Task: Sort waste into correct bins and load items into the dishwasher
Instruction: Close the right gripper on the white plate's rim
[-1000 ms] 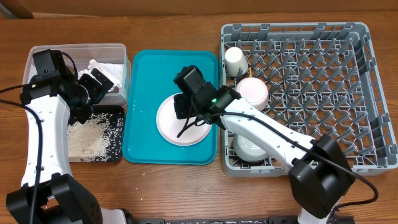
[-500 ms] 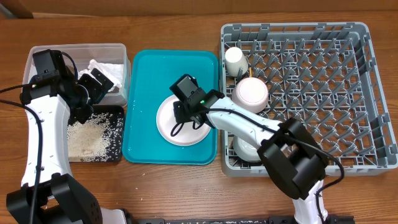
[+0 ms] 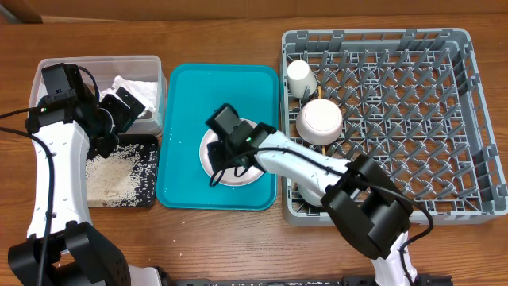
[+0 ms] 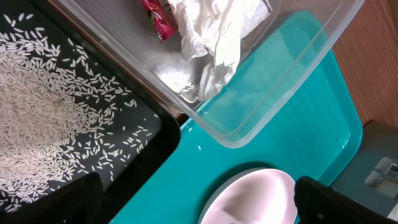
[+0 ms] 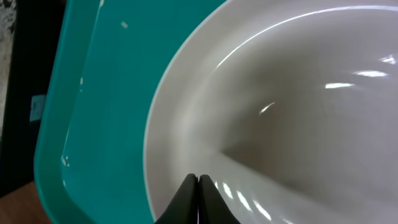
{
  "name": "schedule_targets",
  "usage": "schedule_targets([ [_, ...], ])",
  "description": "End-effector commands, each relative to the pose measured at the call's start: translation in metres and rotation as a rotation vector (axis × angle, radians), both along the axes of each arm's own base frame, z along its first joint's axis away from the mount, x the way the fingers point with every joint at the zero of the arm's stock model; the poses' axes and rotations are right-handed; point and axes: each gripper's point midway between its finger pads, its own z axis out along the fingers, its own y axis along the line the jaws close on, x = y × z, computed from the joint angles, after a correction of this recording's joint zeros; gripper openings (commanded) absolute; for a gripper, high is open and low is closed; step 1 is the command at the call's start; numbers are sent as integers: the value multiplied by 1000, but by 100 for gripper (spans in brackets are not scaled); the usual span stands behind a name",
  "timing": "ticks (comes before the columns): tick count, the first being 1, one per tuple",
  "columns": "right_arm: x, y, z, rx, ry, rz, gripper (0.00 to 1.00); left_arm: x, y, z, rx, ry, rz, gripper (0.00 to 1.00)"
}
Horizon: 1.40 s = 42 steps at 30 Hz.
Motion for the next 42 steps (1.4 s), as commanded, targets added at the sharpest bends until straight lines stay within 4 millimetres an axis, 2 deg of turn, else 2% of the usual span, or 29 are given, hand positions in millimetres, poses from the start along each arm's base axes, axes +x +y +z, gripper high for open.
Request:
schedule_targets([
  [1, -12, 13, 3, 13, -3, 34, 4, 4, -1, 9, 20, -26, -19, 100],
  [10, -20, 18, 2, 10, -6, 53, 4, 4, -1, 9, 20, -26, -19, 100],
  [20, -13, 13, 0, -21, -38, 30, 9, 4, -1, 9, 20, -26, -19, 100],
  [42, -20, 20, -1, -11, -33, 51, 8, 4, -1, 9, 20, -26, -19, 100],
])
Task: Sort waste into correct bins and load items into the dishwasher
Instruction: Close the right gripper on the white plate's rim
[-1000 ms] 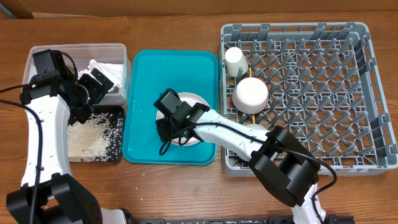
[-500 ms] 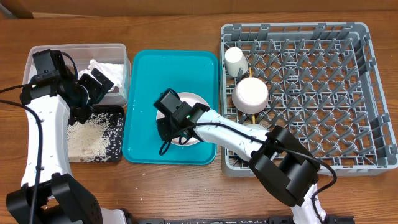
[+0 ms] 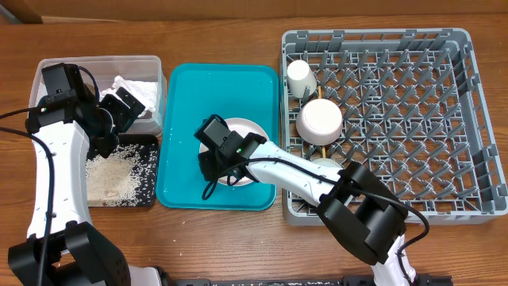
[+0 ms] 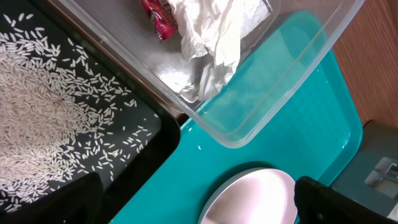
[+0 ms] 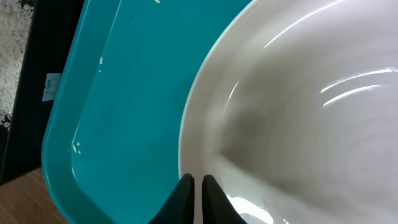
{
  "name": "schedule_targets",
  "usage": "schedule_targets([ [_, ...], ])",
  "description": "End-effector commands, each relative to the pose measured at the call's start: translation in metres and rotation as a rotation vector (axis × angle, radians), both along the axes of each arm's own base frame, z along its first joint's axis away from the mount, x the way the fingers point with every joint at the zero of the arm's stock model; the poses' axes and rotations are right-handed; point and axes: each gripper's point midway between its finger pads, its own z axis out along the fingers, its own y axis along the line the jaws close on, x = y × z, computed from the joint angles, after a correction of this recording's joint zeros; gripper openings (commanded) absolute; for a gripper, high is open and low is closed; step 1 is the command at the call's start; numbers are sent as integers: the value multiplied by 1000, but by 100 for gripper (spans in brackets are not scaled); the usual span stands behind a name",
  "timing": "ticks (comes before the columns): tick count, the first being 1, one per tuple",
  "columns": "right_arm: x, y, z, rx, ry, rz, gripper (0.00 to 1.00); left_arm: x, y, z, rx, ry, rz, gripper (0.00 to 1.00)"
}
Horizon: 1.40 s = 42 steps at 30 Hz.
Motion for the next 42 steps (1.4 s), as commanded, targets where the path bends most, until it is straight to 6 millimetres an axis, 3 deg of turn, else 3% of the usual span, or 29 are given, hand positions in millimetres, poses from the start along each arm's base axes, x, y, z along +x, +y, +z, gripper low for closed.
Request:
schedule_targets([
  [1, -2, 4, -1, 3, -2, 7, 7, 4, -1, 9, 20, -26, -19, 100],
  [7, 8, -3, -2, -34, -49, -26, 4, 4, -1, 9, 20, -26, -19, 100],
  [19, 4, -3, -17, -50, -20, -18, 4, 4, -1, 9, 20, -26, -19, 100],
  [28, -28, 26, -4, 122, 136, 106, 4, 4, -1, 9, 20, -26, -20, 100],
  [42, -47, 53, 15, 257, 145, 258, 4, 4, -1, 9, 20, -26, -20, 100],
])
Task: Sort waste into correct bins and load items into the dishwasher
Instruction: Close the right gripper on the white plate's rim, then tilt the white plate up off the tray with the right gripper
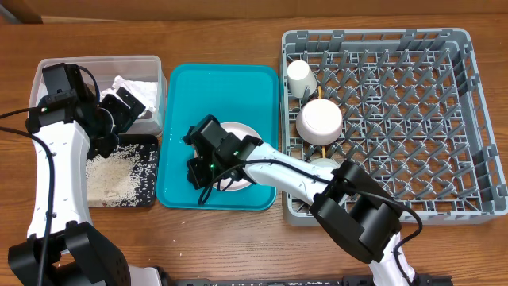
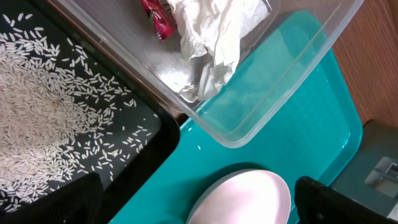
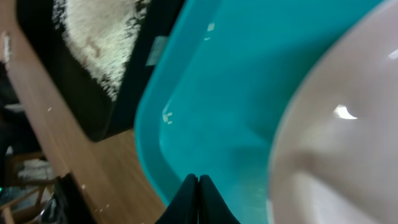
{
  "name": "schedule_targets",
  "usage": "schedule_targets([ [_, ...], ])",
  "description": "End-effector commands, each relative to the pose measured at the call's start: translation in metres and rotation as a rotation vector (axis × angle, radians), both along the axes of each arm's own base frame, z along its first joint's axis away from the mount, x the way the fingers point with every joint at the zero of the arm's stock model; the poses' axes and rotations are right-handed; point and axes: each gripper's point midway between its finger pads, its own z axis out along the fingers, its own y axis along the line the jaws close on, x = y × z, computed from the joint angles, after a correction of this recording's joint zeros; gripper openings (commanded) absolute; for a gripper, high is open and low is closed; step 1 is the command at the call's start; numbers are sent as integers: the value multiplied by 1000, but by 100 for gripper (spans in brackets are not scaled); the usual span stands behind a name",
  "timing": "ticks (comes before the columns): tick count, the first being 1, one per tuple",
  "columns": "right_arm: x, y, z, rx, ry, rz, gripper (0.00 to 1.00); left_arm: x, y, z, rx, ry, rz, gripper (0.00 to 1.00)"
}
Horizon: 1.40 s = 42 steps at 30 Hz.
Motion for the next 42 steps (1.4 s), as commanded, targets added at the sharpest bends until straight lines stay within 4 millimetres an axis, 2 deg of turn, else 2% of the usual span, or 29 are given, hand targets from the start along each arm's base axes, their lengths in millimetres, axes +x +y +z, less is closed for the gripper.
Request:
schedule_targets([
  [1, -8, 9, 3, 36, -15, 77, 4, 4, -1, 9, 20, -26, -19, 100],
  [6, 24, -3, 18, 18, -91, 16, 4, 4, -1, 9, 20, -26, -19, 100],
  [8, 42, -18, 22, -21, -117, -41, 4, 4, -1, 9, 19, -27, -19, 100],
  [11, 62, -46, 13, -115, -128, -124, 4, 4, -1, 9, 20, -26, -18, 100],
  [13, 64, -60, 4, -156, -105, -147, 4, 4, -1, 9, 20, -26, -19, 100],
  [16, 59, -65, -5, -175, -89, -145, 4, 4, -1, 9, 20, -26, -19, 100],
  [20, 41, -60, -16, -188, -80, -110, 4, 4, -1, 9, 20, -26, -19, 100],
  [26, 12, -29, -13, -146, -115, -29, 5, 4, -1, 9, 20, -26, -19, 100],
  [30, -4, -14, -10, -132, -140, 13, 13, 4, -1, 9, 20, -26, -19, 100],
  [36, 8, -12, -4, -127, -191, -11, 15, 4, -1, 9, 20, -26, -19, 100],
  [39, 30, -17, 14, -109, -219, -36, 18, 4, -1, 9, 20, -26, -19, 100],
  [42, 54, -37, 43, -118, -230, -76, 18, 4, -1, 9, 20, -26, -19, 100],
])
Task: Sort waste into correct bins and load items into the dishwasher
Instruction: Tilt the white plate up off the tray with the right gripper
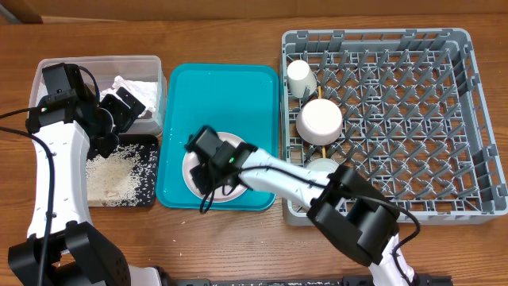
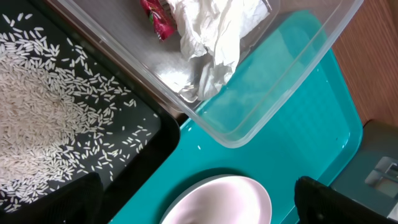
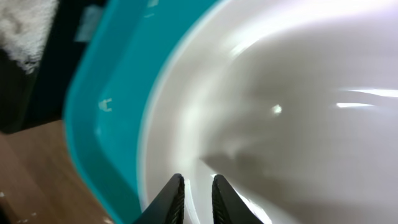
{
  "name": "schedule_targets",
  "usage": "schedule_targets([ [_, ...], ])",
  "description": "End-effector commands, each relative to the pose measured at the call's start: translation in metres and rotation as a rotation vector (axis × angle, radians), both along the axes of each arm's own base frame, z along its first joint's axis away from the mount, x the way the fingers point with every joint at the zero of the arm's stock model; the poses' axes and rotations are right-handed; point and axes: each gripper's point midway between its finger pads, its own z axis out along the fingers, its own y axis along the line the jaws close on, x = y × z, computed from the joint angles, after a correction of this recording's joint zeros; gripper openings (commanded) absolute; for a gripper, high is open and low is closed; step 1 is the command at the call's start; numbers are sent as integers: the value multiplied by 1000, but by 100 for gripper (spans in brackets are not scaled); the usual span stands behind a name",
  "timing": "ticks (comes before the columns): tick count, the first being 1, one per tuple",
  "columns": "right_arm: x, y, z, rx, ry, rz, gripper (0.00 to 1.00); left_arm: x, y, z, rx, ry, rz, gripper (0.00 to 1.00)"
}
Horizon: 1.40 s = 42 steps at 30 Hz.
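A white plate (image 1: 226, 191) lies in the lower half of the teal tray (image 1: 218, 87). My right gripper (image 1: 198, 168) is at the plate's left edge. In the right wrist view its fingers (image 3: 177, 193) stand slightly apart with the plate's (image 3: 298, 112) rim between them, shut on it. My left gripper (image 1: 119, 107) hangs open over the bins. It holds nothing, and the plate (image 2: 224, 199) shows below between its wide-spread fingers (image 2: 78, 199). The grey dish rack (image 1: 397, 119) holds a white cup (image 1: 301, 77) and an upturned white bowl (image 1: 319, 121).
At the left stands a clear bin (image 1: 48, 71) with crumpled paper (image 2: 211, 31) and a red wrapper (image 2: 158, 15). In front of it is a black bin (image 1: 151, 199) of rice (image 2: 37, 106). Bare wooden table runs along the front edge.
The plate now lies further left and nearer the tray's front. My right gripper, then shut over the tray beside the plate, now has its fingers on the plate's rim. The left arm is unchanged.
My right gripper was shut over the plate near the tray's middle. It then stood at the plate's left rim with fingers barely apart, later shut over the tray's left side. The plate now sits lower left with its rim gripped. The left arm never moved.
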Motion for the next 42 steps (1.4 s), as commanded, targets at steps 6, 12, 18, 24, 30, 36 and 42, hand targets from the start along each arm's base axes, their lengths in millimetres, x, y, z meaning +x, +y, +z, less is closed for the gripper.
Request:
schedule_targets([
  [6, 81, -67, 94, -29, -163, -199, 21, 4, 0, 9, 20, -26, -18, 100],
  [12, 87, -126, 71, -281, -195, -296, 28, 4, 0, 9, 20, -26, -18, 100],
  [18, 81, -136, 55, -328, -185, -296, 34, 4, 0, 9, 20, -26, -18, 100],
  [24, 75, -140, 41, -350, -167, -289, 34, 4, 0, 9, 20, -26, -18, 100],
  [30, 67, -131, 21, -369, -153, -257, 34, 4, 0, 9, 20, -26, -18, 100],
  [36, 63, -118, 4, -376, -155, -225, 34, 4, 0, 9, 20, -26, -18, 100],
  [42, 62, -121, -11, -406, -140, -222, 34, 4, 0, 9, 20, -26, -18, 100],
])
